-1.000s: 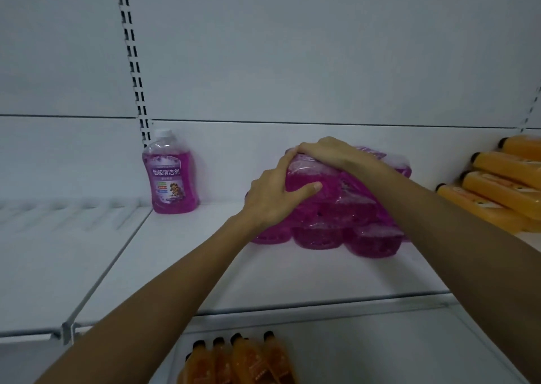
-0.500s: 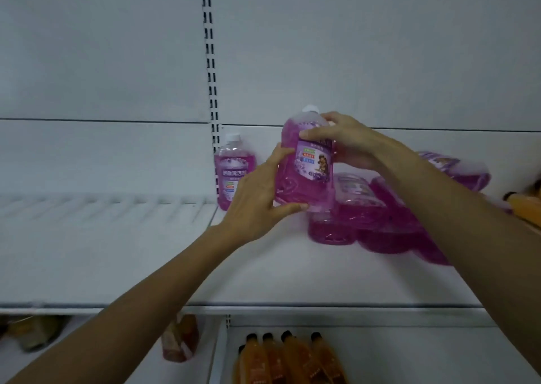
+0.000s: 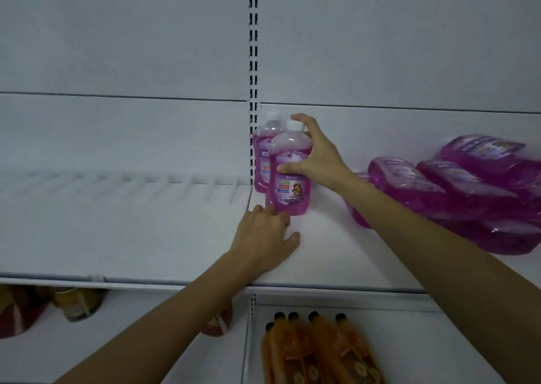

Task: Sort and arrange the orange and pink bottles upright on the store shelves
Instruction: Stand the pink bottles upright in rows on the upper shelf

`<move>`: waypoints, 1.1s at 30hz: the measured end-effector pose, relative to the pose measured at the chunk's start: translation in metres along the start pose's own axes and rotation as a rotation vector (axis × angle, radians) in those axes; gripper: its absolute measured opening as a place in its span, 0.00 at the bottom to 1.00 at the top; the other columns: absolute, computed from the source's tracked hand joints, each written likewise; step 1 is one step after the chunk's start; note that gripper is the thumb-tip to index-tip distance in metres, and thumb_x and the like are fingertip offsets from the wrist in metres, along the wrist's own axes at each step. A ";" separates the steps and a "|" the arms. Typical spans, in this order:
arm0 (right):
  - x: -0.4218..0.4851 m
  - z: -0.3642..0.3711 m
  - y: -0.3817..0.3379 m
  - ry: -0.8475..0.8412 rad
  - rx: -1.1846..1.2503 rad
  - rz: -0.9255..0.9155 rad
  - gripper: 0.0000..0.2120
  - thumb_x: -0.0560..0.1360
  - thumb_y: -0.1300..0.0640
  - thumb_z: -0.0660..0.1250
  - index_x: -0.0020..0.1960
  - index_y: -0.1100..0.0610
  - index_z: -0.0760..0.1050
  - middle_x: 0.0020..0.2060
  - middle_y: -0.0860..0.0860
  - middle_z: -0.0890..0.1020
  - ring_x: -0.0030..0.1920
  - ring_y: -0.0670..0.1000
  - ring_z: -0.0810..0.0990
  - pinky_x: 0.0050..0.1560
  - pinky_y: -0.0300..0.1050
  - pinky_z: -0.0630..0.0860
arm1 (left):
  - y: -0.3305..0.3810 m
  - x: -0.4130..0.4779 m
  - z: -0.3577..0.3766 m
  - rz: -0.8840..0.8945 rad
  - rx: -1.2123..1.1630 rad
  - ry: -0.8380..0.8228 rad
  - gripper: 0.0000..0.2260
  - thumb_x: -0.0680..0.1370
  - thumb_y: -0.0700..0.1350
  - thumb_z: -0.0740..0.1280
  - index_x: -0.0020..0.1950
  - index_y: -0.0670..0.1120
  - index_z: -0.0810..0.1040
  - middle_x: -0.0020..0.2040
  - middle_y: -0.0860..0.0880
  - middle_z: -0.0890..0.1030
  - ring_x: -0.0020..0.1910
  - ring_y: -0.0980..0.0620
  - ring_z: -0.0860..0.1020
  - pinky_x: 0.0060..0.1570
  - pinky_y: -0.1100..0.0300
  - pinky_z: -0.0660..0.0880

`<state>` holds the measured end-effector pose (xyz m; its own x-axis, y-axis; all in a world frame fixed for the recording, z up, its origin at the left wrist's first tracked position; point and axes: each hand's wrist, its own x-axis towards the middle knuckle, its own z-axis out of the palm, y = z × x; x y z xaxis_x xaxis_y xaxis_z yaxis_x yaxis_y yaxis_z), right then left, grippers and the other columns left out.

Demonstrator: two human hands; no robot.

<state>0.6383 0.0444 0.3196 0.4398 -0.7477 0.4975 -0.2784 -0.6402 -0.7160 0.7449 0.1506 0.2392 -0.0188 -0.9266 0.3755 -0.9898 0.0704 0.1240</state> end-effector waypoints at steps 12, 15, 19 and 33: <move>0.026 0.008 -0.003 -0.232 -0.116 0.000 0.45 0.65 0.67 0.74 0.71 0.42 0.56 0.61 0.57 0.68 0.58 0.57 0.74 0.53 0.48 0.79 | -0.003 0.001 0.008 0.019 -0.068 -0.032 0.19 0.79 0.54 0.58 0.65 0.45 0.71 0.62 0.46 0.73 0.61 0.47 0.68 0.62 0.54 0.68; 0.029 0.011 -0.005 -0.175 -0.186 -0.005 0.45 0.66 0.66 0.74 0.73 0.43 0.55 0.58 0.56 0.66 0.57 0.56 0.72 0.46 0.41 0.77 | -0.003 0.000 0.007 0.010 -0.073 -0.055 0.19 0.79 0.54 0.57 0.65 0.46 0.69 0.62 0.46 0.72 0.61 0.48 0.68 0.62 0.55 0.68; 0.028 0.014 -0.004 -0.132 -0.231 -0.010 0.44 0.69 0.67 0.73 0.74 0.43 0.54 0.56 0.53 0.63 0.55 0.53 0.70 0.40 0.32 0.73 | -0.002 0.000 0.005 0.009 -0.060 -0.084 0.18 0.80 0.54 0.56 0.66 0.46 0.69 0.63 0.46 0.72 0.61 0.48 0.68 0.61 0.55 0.67; 0.000 -0.054 0.001 -0.088 -0.445 0.079 0.31 0.74 0.49 0.69 0.73 0.50 0.63 0.70 0.54 0.66 0.71 0.54 0.63 0.66 0.44 0.61 | 0.023 0.008 -0.010 0.007 -0.276 -0.131 0.18 0.79 0.55 0.59 0.65 0.48 0.70 0.65 0.48 0.72 0.62 0.49 0.70 0.61 0.54 0.68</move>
<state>0.5921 0.0346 0.3456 0.4677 -0.7920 0.3925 -0.6451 -0.6094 -0.4610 0.7231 0.1486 0.2541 -0.0613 -0.9643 0.2576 -0.9142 0.1578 0.3733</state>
